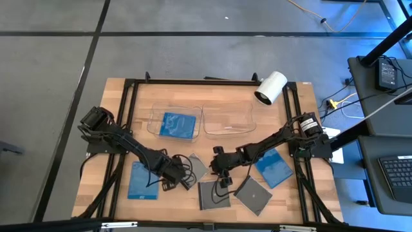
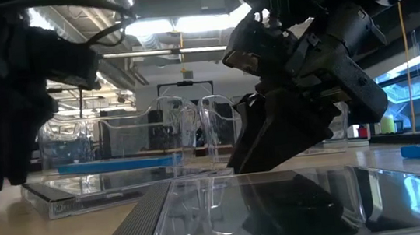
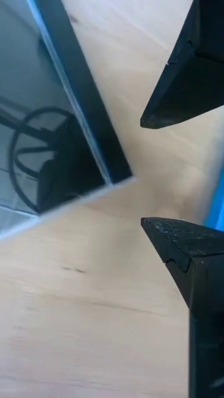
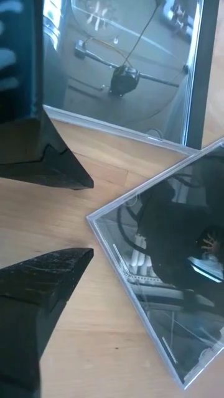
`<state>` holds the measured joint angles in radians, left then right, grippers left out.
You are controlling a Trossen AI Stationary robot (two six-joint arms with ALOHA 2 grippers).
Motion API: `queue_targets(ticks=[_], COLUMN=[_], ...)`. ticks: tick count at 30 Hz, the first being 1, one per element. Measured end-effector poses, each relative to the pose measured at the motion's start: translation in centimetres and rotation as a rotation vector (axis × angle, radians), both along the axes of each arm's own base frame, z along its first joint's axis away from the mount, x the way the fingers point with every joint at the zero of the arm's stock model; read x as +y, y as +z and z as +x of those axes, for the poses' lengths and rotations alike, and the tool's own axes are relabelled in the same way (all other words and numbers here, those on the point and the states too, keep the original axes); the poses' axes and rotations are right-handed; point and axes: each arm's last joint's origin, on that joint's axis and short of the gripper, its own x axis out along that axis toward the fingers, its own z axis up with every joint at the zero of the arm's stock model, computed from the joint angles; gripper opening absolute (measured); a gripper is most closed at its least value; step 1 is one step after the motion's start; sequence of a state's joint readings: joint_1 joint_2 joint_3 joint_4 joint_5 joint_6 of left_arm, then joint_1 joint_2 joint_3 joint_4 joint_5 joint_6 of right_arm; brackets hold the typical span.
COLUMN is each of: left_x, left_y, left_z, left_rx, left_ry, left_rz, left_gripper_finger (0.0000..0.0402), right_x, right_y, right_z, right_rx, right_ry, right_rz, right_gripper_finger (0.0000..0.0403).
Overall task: Pick & place jewel cases by type
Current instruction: Put the left black CD case into the right transparent bin
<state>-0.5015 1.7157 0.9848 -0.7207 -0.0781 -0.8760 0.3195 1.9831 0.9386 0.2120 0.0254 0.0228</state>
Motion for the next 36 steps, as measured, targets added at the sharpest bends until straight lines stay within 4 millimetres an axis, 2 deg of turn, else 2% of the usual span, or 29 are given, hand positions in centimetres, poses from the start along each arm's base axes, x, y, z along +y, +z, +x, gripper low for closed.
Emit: queue_targets(ticks=[6,10,14,20,27,36], left_x=[-0.5,-1.0,-1.2,-1.2,-1.7,-1.9], left_y=[-0.1,-1.0,-1.9,-1.9,-1.9,-1.9], left_z=[-0.3,-0.2,-0.1,0.3,1.3,1.4], left_rx=[-0.038,-0.010,0.019,-0.037,-0.145,-0.179], left_ry=[-0.090,-0.148,-0.118,-0.123,-0.153,-0.234], left_rz=[0.099,0.108,0.123,0.123,0.111,0.164], left_gripper_finger=[0.0242,0.0242,0.0242,0.0240,0.0204,0.0164], right_x=[0.0,0.0,0.0,0.0,0.0,0.0], right_y=[0.0,0.0,0.0,0.1,0.1,0.1], right_z=[0.0,0.0,0.1,0.1,0.1,0.2], right_rx=[-0.002,-0.004,-0.006,-0.010,-0.016,-0.021], right_ry=[-0.003,-0.004,-0.004,-0.005,-0.004,-0.005], right_rz=[0.000,-0.002,-0.002,-0.002,-0.002,-0.001], right_gripper_finger=[0.0170,0.0170,0.0170,0.0170,0.0170,0.0170])
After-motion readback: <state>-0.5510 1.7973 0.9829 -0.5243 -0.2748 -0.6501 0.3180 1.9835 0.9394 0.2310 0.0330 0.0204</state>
